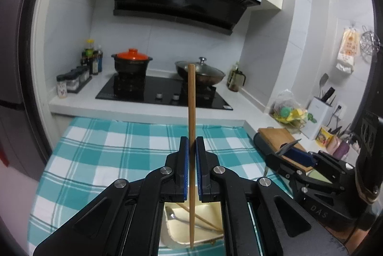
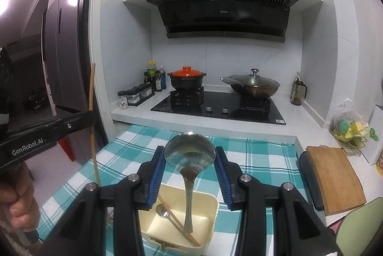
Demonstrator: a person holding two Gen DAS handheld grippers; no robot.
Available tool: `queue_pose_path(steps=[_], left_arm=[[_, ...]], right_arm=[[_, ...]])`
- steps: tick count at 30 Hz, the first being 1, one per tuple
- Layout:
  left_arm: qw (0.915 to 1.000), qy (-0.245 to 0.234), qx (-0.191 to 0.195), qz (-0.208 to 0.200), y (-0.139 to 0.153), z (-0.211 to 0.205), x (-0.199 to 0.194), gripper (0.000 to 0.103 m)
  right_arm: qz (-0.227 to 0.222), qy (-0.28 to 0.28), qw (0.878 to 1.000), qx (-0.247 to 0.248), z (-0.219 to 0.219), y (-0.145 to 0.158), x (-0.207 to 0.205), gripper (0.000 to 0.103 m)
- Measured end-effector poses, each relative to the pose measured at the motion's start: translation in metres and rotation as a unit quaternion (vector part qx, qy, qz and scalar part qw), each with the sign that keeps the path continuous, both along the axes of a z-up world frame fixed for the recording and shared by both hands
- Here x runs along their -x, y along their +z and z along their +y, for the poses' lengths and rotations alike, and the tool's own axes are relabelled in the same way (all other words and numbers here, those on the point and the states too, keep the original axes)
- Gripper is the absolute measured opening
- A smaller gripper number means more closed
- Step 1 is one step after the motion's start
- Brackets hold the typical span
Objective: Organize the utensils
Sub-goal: 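Carry the chopstick with the left tool into the box while the right drops the spoon in, then withdraw both open tools from the cream box back over the cloth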
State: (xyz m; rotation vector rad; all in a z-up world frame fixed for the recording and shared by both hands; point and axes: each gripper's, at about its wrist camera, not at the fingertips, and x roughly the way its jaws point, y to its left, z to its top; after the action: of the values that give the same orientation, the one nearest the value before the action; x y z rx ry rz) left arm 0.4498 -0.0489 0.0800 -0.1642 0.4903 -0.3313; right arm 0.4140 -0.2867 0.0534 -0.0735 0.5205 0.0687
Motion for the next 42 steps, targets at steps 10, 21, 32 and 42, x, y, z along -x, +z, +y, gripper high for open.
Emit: queue_pose_path(steps=[10,21,32,42], left_arm=[[0.9933,0.002,-0.009,0.115,-0.089,-0.022,-0.057,0.004],[0.9933,0.004,-0.004,0.115,-0.082,-0.021,-0.072,0.0],[0.9659,-0.079,-0.085,0.231,-0.093,-0.052,-0.074,0.003],[0.9384,-0.102,-0.069,0.323,-0.157,-0.087,-0.091,0.02]], right_arm=[[0.127,-0.003,0.992,0.006,-0.013,-0.087,-0.052,0.042],[0.131,-0.029,0.99,-0.052,-0.022,-0.09,-0.049,0.051],[0.106,0.003,0.991,-0.082,-0.031,-0.056,-0.001,0.052],[0.118,0.005,0.987,-0.111,-0.05,-0.069,0.047,0.052]])
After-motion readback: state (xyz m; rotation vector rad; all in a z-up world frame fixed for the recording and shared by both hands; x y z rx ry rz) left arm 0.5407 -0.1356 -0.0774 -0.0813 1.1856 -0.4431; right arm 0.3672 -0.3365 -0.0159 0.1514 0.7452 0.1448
